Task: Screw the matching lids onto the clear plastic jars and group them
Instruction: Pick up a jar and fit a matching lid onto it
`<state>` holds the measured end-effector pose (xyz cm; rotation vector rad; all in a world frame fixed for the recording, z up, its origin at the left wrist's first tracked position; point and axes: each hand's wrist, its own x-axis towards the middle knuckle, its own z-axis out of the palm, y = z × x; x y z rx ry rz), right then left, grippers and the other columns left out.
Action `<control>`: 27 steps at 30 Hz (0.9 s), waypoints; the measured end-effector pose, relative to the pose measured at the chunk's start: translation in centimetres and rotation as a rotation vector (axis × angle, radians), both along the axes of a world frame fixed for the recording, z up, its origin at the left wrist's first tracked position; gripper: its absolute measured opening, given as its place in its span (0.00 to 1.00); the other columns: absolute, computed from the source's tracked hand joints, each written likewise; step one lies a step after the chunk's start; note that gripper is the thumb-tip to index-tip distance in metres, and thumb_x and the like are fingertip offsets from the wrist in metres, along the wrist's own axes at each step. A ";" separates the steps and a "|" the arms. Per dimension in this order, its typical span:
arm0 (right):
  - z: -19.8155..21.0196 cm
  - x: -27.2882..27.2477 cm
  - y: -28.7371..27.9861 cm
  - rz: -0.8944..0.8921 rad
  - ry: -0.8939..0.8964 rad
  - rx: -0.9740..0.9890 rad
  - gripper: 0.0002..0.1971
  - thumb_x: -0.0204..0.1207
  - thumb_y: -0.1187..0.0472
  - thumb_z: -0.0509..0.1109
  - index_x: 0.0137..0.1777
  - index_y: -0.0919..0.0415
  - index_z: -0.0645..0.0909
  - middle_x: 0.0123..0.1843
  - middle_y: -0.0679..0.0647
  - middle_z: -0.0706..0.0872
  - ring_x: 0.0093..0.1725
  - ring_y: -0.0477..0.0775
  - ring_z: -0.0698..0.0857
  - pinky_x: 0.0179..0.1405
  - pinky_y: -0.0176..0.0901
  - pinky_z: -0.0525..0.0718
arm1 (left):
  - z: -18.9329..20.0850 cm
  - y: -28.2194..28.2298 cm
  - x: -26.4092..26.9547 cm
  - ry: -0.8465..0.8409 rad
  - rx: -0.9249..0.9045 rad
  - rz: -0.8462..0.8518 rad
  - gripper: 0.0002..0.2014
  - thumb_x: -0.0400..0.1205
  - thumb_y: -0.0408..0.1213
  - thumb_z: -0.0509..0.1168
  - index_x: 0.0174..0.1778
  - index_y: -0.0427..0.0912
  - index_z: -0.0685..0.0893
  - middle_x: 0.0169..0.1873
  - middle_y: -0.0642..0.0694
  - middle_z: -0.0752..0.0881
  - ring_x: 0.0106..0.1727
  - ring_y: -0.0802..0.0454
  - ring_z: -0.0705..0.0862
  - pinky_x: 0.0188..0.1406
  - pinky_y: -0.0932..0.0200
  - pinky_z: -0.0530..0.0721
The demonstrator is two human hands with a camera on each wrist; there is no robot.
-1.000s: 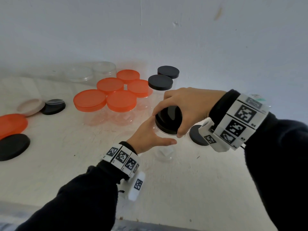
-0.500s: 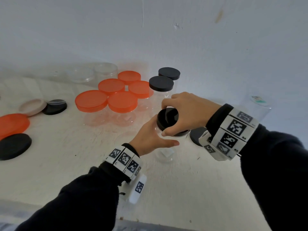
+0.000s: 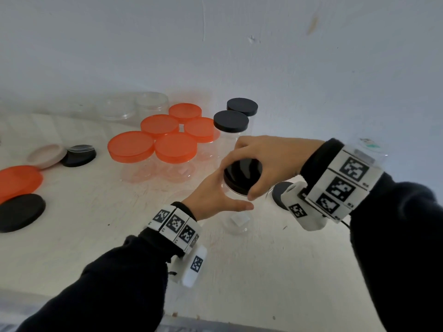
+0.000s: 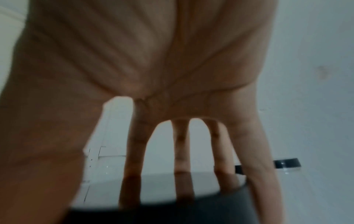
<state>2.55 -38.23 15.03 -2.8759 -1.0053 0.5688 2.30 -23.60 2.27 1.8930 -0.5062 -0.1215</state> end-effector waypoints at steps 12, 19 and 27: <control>0.2 -0.3 0.7 -0.030 0.080 -0.118 0.39 0.67 0.45 0.76 0.76 0.42 0.62 0.68 0.47 0.66 0.66 0.52 0.72 0.64 0.49 0.77 | 0.1 0.1 0.1 0.011 0.016 -0.034 0.37 0.65 0.40 0.81 0.67 0.52 0.70 0.58 0.58 0.80 0.61 0.66 0.78 0.57 0.72 0.76; -1.2 -0.6 1.3 -0.169 -0.233 -0.034 0.28 0.65 0.34 0.71 0.61 0.48 0.76 0.42 0.46 0.76 0.44 0.49 0.77 0.36 0.37 0.75 | 0.0 0.0 -0.2 0.033 -0.018 -0.014 0.39 0.65 0.38 0.80 0.69 0.53 0.67 0.58 0.61 0.79 0.60 0.69 0.77 0.55 0.76 0.75; 0.4 -0.3 0.0 -0.015 0.103 -0.036 0.39 0.66 0.50 0.78 0.76 0.38 0.64 0.71 0.44 0.69 0.69 0.48 0.70 0.69 0.48 0.73 | 0.1 0.1 0.0 0.003 0.015 -0.021 0.40 0.64 0.42 0.80 0.71 0.50 0.69 0.59 0.61 0.78 0.62 0.69 0.75 0.56 0.80 0.72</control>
